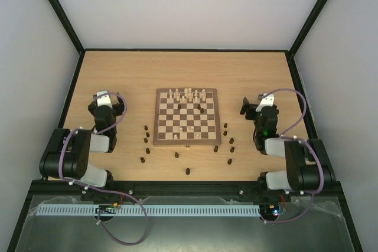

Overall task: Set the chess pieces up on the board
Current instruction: Pick up the chess piece from the chessboard.

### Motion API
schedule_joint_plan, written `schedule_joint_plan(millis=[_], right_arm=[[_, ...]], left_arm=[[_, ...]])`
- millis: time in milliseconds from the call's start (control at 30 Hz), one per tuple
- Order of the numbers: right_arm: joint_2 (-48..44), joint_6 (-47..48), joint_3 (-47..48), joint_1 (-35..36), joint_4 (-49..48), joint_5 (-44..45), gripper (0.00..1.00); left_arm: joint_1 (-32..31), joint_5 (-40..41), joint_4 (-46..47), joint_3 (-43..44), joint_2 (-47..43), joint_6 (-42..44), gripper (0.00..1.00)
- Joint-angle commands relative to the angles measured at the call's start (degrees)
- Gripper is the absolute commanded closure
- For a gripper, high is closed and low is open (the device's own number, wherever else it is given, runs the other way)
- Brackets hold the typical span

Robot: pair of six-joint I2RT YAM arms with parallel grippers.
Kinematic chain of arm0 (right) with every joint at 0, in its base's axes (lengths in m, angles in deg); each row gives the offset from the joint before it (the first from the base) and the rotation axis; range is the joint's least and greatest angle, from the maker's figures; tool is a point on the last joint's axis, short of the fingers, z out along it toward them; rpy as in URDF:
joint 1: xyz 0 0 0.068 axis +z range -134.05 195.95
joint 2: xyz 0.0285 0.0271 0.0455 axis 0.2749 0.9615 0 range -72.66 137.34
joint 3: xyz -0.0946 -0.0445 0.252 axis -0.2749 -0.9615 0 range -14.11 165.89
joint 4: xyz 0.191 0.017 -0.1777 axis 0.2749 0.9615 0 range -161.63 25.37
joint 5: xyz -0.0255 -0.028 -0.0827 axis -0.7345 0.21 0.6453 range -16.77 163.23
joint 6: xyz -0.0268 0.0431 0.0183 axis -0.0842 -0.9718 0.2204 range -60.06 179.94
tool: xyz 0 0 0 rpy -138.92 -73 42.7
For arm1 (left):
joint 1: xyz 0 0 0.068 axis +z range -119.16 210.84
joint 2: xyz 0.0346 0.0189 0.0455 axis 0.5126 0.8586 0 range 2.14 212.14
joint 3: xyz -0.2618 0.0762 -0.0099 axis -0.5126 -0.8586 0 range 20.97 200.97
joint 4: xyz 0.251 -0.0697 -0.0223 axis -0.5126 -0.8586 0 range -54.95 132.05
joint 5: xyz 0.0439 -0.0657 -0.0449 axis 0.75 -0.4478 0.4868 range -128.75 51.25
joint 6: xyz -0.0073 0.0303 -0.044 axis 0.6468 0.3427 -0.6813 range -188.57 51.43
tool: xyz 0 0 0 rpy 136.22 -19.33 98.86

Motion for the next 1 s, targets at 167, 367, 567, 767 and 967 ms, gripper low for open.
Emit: schedule_joint_plan(millis=[167,367,567,767,967], right_arm=[[-25.5,-8.54,13.83,0.41,34.55,-3.07,0.01],[-32.72,-18.41,30.93,0.38,58.46,-15.42,0.01],[-38.04,-19.43,41.81,0.41,71.81,-28.44,0.01],[-37.06,-29.19,40.96,0.41,76.22,-34.73,0.01],[-37.88,-39.32,33.1,0.41,65.45,-44.93,0.01]], left_arm=[[-2.47,2.69,-25.59,9.71,-20.42,-8.98,0.0],[-4.86,1.05,-55.49,23.52,-26.26,-26.84,0.01],[-16.2,2.3,-66.81,30.83,-34.77,-22.16,0.0],[-25.58,1.96,-71.66,35.07,-37.59,-22.11,0.0],[-26.17,-5.98,-80.04,36.72,-45.09,-23.92,0.01]])
